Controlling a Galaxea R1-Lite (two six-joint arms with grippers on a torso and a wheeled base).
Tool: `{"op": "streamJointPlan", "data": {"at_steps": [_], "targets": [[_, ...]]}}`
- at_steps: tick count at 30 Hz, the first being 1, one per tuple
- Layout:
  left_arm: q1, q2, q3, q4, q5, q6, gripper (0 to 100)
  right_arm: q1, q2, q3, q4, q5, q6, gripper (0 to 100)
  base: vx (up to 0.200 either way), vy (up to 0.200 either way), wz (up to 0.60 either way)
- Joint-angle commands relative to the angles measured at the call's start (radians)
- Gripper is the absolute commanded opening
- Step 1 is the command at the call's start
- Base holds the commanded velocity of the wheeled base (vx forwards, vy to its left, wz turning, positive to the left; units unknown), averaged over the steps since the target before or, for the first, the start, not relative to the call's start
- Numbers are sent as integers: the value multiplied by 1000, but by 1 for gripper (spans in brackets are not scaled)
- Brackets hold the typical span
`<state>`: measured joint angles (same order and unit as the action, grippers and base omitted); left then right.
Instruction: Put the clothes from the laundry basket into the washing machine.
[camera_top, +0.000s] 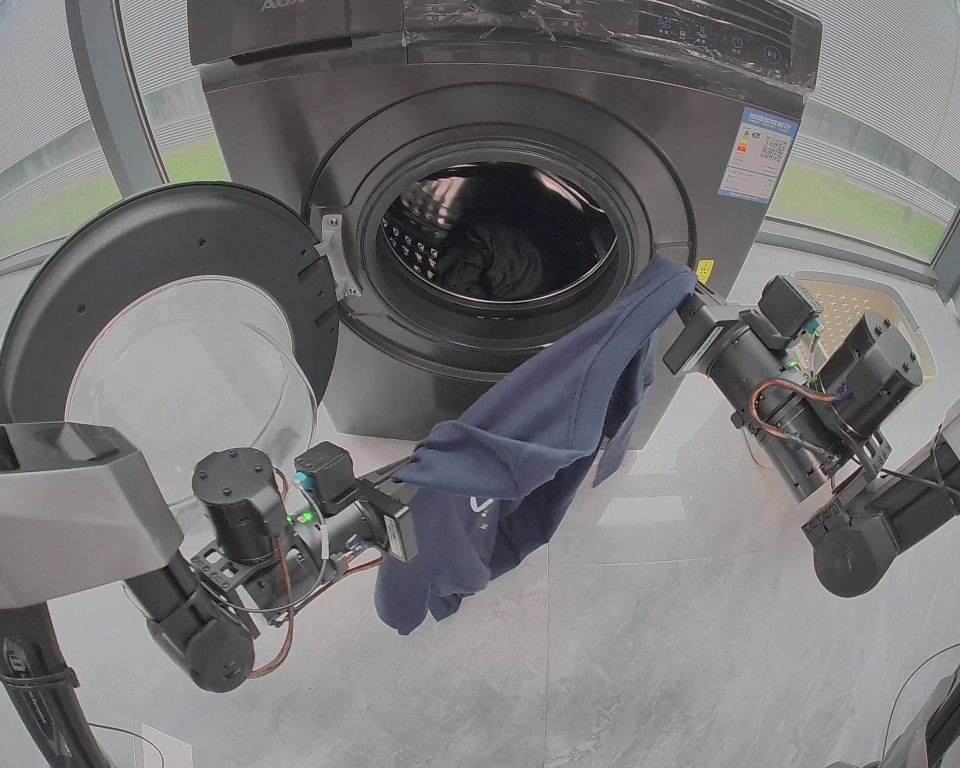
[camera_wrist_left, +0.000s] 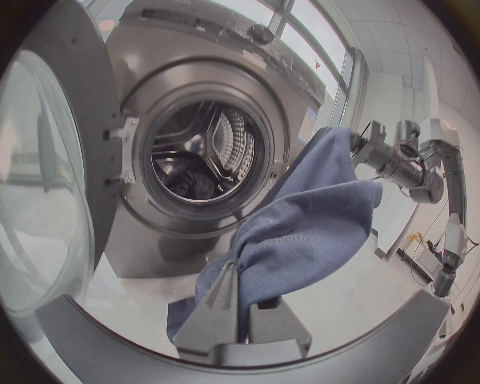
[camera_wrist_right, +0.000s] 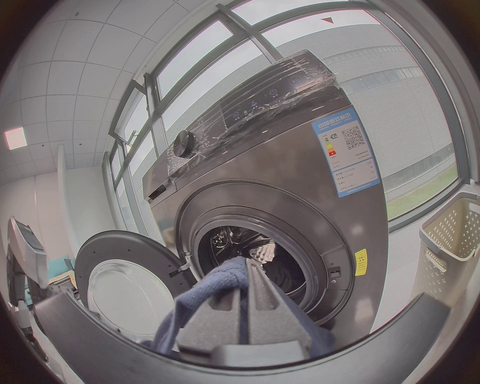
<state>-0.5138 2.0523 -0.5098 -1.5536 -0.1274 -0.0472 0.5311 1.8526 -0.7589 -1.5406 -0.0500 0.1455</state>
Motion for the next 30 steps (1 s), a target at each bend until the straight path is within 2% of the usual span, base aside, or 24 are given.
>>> {"op": "streamJointPlan", "data": {"at_steps": [1,4,12,13,19,21,22,24,30], "targets": [[-9,158,-87,0,0,-39,0,35,-7,33,-1,1,-1,0,0,0,0],[-6,198,-125,0,-1,-65,0,46,-6,49,-1,-1,-1,0,0,0,0],[0,298,-204,0,0,-63,0,75,-3,70,-1,-4,-1,0,0,0,0],[-2,307,-211,0,0,-62,100,75,-3,70,-1,-4,-1,0,0,0,0],[-12,361,-236,0,2,-52,100,99,-3,70,-1,-8,0,0,0,0,0],[-18,371,-239,0,3,-51,100,104,-3,69,-1,-17,0,0,0,0,0],[-31,381,-251,0,8,-51,100,115,-1,64,-1,-50,-1,0,0,0,0],[-37,387,-263,0,11,-51,100,121,10,58,-1,-70,-1,0,0,0,0],[-54,377,-253,-2,9,-49,100,122,42,47,1,-79,0,0,0,0,0]]}}
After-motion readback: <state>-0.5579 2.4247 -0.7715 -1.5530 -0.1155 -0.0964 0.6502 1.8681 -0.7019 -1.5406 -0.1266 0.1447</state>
